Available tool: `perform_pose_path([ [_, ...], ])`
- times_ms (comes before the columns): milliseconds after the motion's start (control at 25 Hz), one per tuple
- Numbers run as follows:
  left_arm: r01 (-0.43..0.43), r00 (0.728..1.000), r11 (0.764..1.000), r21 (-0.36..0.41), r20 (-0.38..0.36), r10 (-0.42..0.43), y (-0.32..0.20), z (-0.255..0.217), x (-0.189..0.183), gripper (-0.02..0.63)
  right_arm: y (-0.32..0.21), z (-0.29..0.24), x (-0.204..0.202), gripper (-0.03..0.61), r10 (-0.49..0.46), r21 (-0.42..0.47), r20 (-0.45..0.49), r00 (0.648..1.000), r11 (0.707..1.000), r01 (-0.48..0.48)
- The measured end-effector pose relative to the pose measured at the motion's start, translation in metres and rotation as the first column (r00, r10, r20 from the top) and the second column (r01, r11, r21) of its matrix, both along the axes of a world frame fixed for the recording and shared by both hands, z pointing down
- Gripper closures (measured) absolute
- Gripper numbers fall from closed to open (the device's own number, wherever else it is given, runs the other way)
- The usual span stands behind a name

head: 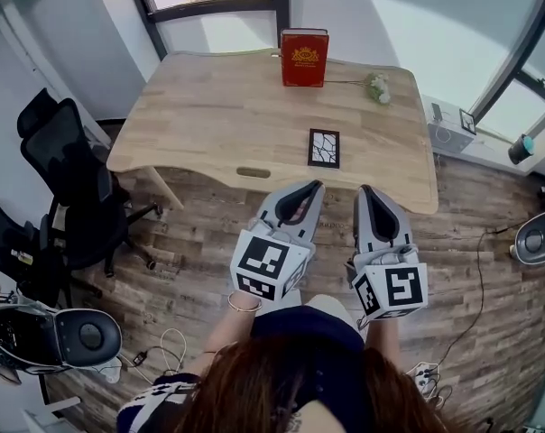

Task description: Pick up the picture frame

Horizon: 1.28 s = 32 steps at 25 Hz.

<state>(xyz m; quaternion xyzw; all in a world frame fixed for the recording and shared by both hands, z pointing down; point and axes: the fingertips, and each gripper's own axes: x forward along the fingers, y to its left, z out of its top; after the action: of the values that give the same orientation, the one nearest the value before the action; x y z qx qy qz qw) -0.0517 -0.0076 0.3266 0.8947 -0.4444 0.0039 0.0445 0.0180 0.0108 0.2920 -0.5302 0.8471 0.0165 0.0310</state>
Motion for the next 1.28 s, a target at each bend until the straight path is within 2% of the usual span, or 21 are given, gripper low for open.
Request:
perform_pose_path([
  [160, -0.007, 1.0, 1.0, -0.02, -0.018, 0.007, -0.008, 0.005, -0.005, 0.581, -0.004, 0.005, -0.006, 0.554, 0.015, -0.014, -0.025, 1.0, 1.0, -0.016],
  [680, -0.007, 1.0, 0.998, -0.06, -0.013, 0.006, -0.039, 0.025, -0.011, 0.581, -0.042, 0.02, -0.005, 0.554, 0.044, -0.044, -0.011, 0.999, 0.998, -0.045],
  [1280, -0.018, 1.0, 0.998, -0.055, 0.007, 0.019, -0.123, 0.019, 0.003, 0.581, -0.127, 0.017, 0.002, 0.552, 0.027, -0.041, -0.041, 0.999, 0.999, -0.029],
])
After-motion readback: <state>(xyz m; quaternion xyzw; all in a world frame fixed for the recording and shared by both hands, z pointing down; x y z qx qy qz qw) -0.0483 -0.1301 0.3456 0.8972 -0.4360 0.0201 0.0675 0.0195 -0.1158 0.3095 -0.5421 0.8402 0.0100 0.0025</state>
